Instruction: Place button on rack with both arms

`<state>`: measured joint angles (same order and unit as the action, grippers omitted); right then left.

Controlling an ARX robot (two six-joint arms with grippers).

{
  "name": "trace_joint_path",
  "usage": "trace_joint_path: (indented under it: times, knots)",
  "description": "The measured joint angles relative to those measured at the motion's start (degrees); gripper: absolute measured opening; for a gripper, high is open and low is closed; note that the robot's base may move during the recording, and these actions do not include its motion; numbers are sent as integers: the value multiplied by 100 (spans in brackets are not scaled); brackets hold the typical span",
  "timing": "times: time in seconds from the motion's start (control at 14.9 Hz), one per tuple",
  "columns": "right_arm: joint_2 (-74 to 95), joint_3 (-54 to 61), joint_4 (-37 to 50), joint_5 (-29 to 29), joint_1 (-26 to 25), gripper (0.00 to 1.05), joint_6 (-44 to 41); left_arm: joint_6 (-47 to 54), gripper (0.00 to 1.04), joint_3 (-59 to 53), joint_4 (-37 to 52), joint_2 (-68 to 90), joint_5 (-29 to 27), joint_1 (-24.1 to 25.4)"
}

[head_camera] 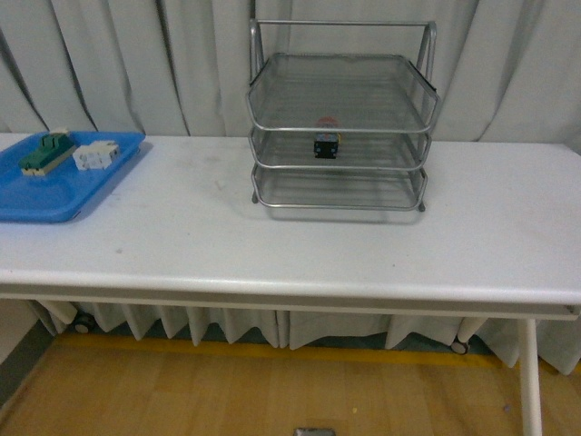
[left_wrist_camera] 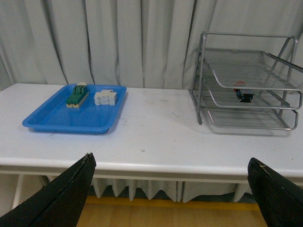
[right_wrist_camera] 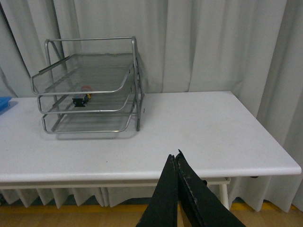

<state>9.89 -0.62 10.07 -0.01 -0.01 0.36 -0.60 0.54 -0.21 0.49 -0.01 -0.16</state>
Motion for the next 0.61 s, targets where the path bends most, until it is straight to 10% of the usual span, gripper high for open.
trace_joint_path:
  times: [0.61]
  knots:
    - [-966,-4,-1027,0,0,14,-7,0,98,0,-2,0,0,0]
